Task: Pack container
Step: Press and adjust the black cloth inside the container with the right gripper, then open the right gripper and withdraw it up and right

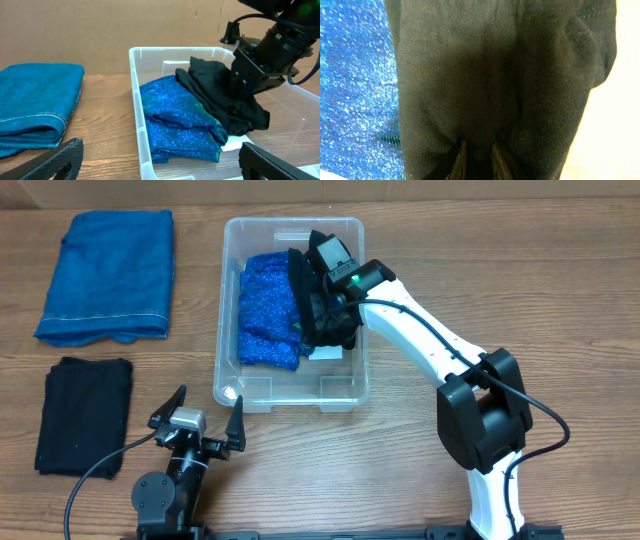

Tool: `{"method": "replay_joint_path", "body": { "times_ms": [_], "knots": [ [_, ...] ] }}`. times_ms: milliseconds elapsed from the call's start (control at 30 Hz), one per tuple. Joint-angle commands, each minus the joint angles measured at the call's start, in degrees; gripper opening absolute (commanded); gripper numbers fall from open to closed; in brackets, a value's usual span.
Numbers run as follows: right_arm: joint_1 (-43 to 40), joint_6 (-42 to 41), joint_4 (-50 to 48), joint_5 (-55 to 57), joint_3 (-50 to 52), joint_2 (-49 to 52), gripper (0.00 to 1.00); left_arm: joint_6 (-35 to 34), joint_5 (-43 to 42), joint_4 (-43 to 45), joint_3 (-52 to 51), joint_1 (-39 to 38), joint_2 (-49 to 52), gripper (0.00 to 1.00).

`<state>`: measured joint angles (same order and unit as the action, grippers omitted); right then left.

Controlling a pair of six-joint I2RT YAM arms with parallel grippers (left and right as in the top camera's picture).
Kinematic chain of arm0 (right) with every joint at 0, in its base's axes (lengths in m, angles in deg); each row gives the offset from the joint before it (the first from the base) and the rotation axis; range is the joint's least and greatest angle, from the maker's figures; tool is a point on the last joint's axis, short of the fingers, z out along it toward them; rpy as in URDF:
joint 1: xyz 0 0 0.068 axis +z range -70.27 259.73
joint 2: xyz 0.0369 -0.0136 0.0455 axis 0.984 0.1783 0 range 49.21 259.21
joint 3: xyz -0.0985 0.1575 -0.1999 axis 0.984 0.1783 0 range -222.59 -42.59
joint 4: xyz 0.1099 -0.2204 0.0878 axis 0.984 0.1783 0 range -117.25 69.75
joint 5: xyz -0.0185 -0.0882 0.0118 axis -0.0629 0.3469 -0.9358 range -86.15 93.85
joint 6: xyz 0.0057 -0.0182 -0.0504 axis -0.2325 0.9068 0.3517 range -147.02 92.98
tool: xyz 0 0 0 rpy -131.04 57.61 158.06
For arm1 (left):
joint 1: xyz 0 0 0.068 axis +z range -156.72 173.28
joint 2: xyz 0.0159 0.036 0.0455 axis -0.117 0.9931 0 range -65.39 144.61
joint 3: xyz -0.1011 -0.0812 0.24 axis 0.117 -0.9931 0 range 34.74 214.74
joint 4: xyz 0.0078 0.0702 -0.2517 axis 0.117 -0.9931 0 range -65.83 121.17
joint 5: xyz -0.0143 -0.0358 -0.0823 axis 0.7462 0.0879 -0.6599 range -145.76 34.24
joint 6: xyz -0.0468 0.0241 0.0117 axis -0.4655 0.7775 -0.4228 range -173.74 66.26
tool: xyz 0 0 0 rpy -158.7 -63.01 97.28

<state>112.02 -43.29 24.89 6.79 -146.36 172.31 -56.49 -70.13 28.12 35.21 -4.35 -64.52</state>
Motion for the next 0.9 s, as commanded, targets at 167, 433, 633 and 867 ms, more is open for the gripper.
{"method": "replay_joint_path", "body": {
  "times_ms": [167, 433, 633, 867],
  "knots": [
    [-0.26, 0.22, 0.90, 5.51, -12.96, 0.17, 0.22, 1.07, -0.09, 0.07, -0.20, 0.28, -0.59, 1.00],
    [-1.03, 1.51, -1.62, 9.29, -15.30, 1.46, 0.24, 1.07, -0.09, 0.09, -0.20, 0.28, -0.59, 1.00],
    [-1.64, 1.01, -1.90, 8.81, -15.10, 6.23, 0.24, 1.07, -0.09, 0.09, -0.20, 0.28, -0.59, 1.00],
    [-1.51, 1.01, -2.45, 5.38, -14.69, 10.12, 0.24, 1.07, -0.09, 0.07, -0.20, 0.28, -0.59, 1.00]
  ]
}}
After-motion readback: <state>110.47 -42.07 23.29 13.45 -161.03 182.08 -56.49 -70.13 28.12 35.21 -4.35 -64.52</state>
